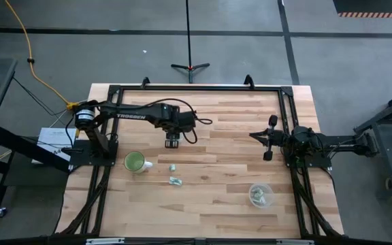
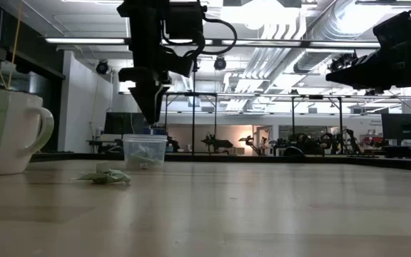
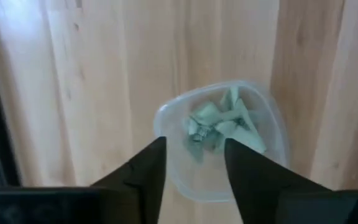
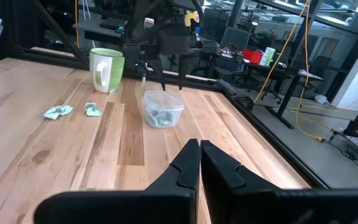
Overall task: Pick and place items into bin
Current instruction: Put the green stevia packet into the top transparent bin
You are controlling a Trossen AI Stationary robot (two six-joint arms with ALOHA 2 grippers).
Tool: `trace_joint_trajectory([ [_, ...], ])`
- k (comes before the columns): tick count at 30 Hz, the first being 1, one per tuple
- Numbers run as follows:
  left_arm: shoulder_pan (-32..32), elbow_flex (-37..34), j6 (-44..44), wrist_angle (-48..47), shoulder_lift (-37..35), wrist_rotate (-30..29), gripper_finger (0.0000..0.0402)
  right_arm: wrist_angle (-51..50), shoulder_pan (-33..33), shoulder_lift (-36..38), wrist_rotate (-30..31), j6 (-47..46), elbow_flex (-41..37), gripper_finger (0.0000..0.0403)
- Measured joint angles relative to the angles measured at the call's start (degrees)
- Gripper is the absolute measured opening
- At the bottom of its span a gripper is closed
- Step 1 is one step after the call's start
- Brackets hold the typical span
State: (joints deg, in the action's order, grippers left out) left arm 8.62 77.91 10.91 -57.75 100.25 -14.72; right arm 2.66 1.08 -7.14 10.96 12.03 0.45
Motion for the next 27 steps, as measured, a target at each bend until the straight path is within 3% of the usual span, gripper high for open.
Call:
trace_joint_trajectory([
  [5, -2.0, 0.3, -3.5, -2.0, 0.0, 9.1, 0.0219, 0.0, 0.0, 0.0, 0.0, 0.1, 0.0, 0.0001],
  [11, -8.5, 0.0, -5.8, -2.7, 0.0, 16.9, 0.02, 0.0, 0.0, 0.0, 0.1, 2.1, 0.0, 0.0002],
  [18, -16.2, -8.8, -9.7, 12.2, 0.0, 15.7, 0.0187, 0.2, 0.0, 0.0, 0.9, 2.2, 0.0, 0.0002],
  [27, -16.9, -12.9, -19.3, 14.3, 0.0, 17.7, 0.0198, 0.2, 0.0, 0.0, 1.0, 2.4, 0.0, 0.0002],
])
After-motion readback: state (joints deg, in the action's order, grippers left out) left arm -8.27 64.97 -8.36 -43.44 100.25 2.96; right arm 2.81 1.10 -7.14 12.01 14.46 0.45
